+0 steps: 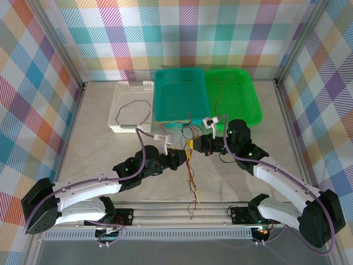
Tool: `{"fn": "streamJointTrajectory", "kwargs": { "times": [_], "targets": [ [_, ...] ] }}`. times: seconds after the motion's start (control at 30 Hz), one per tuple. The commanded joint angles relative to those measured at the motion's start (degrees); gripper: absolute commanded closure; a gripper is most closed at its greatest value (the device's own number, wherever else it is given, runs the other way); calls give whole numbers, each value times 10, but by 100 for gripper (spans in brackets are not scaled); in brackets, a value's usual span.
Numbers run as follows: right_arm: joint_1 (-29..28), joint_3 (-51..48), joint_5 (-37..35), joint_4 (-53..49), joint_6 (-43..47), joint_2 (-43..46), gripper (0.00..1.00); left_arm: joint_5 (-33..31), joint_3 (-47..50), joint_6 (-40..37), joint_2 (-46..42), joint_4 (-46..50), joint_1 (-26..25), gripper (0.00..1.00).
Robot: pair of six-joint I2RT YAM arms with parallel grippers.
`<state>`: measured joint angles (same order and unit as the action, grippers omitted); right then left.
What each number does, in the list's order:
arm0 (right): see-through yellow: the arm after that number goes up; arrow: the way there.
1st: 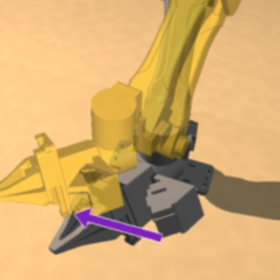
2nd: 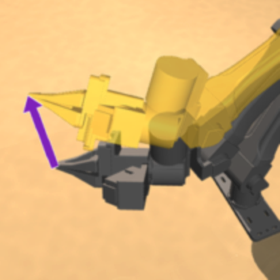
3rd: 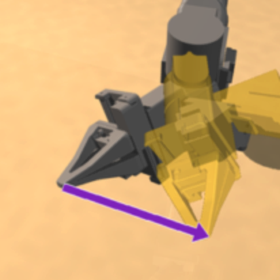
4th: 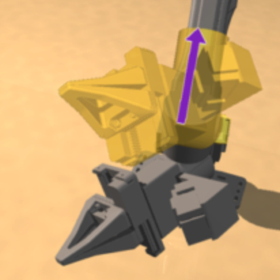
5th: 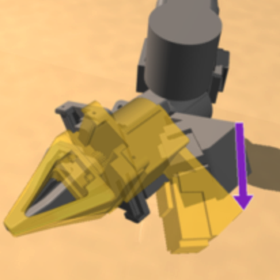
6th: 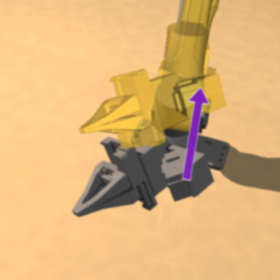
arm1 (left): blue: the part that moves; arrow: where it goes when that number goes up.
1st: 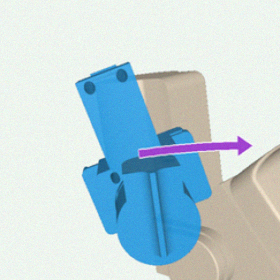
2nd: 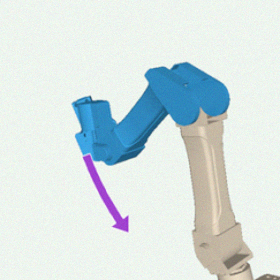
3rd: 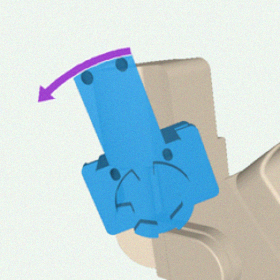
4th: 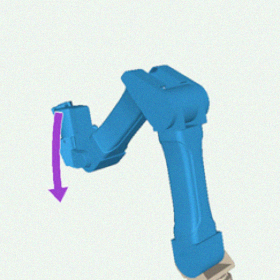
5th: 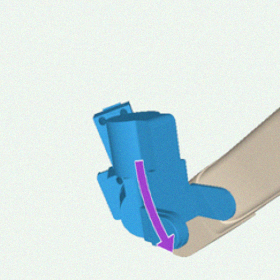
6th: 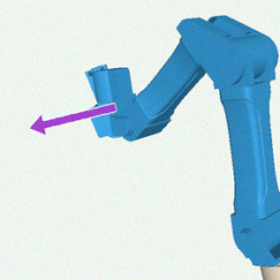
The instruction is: Untangle the cables
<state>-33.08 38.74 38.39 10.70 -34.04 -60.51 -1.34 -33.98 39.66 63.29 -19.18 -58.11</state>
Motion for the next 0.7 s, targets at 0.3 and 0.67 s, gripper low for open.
{"fn": "streamJointTrajectory", "kwargs": {
  "times": [0.3,0.67],
  "targets": [
    [12,10,-156,-126,42,-20,97,-68,17,-2,-74,94,53,100],
    [59,9,-129,-109,12,-114,74,-74,26,4,-56,106,75,100]
  ]
}}
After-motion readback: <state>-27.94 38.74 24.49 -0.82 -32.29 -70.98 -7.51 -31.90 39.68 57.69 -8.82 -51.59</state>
